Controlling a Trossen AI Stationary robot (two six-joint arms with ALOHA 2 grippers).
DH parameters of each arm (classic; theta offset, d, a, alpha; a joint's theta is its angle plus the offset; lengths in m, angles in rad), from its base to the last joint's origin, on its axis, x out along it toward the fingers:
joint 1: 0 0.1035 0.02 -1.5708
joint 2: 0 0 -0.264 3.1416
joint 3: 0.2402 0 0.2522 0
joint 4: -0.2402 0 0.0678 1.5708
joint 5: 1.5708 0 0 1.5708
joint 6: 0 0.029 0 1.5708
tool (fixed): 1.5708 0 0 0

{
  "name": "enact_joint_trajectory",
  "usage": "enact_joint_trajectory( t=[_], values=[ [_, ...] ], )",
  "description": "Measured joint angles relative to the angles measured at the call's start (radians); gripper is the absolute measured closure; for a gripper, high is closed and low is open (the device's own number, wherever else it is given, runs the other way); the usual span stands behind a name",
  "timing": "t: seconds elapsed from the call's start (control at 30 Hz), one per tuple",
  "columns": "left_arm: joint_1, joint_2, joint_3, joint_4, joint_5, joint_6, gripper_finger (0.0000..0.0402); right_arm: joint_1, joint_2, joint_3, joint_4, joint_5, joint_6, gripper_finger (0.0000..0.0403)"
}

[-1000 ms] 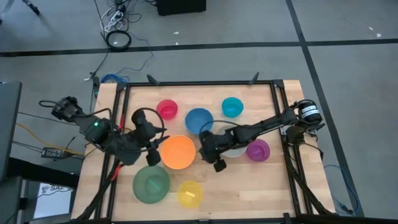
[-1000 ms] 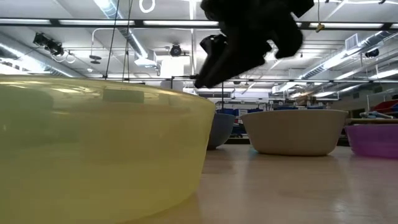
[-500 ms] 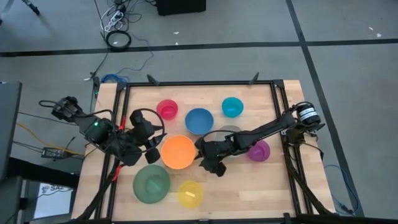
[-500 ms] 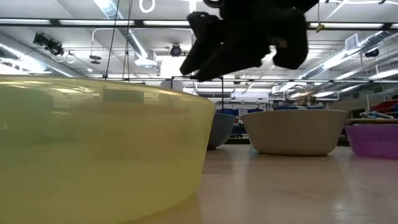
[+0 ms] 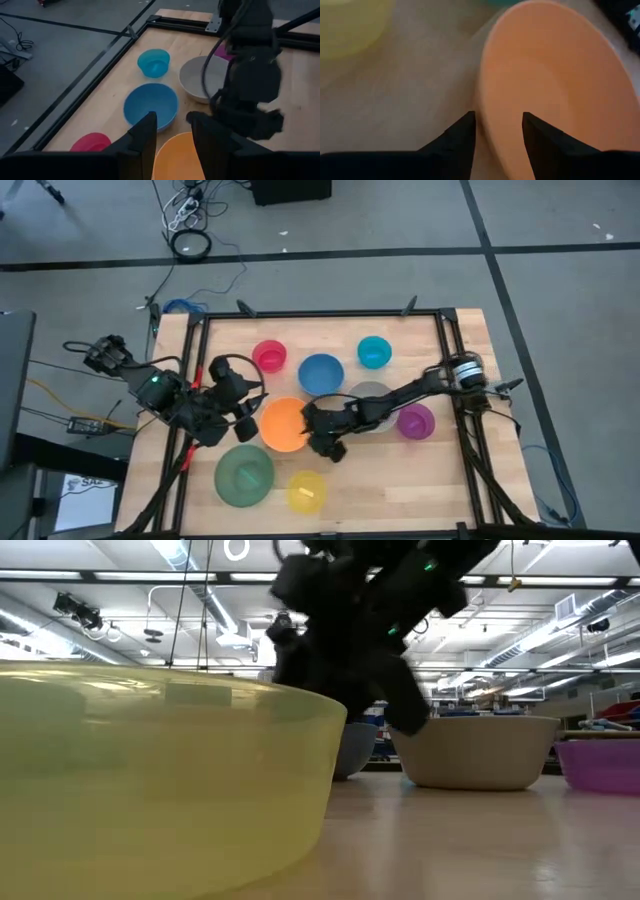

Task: Nest bowls inside each other
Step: Stack the orange bowl on top of the green bowl

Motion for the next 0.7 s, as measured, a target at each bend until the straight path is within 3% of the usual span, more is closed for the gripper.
enact_joint_trajectory(
  t=[0.13, 0.3, 0.6, 0.7],
  values=[
    [-0.001, 0.0, 0.0, -0.003, -0.003, 0.0, 0.027, -0.008, 0.028, 0.029, -0.022, -0.003, 0.003, 0.0296],
    [-0.001, 0.0, 0.0, -0.008, -0.003, 0.0, 0.027, -0.007, 0.01, 0.032, -0.062, -0.005, -0.034, 0.039],
    [-0.001, 0.0, 0.0, -0.026, -0.031, -0.004, 0.027, 0.002, -0.087, 0.032, -0.033, 0.027, -0.116, 0.0401],
    [-0.001, 0.0, 0.0, -0.027, -0.063, -0.004, 0.027, 0.007, -0.131, 0.033, 0.028, -0.019, -0.116, 0.0401]
  ],
)
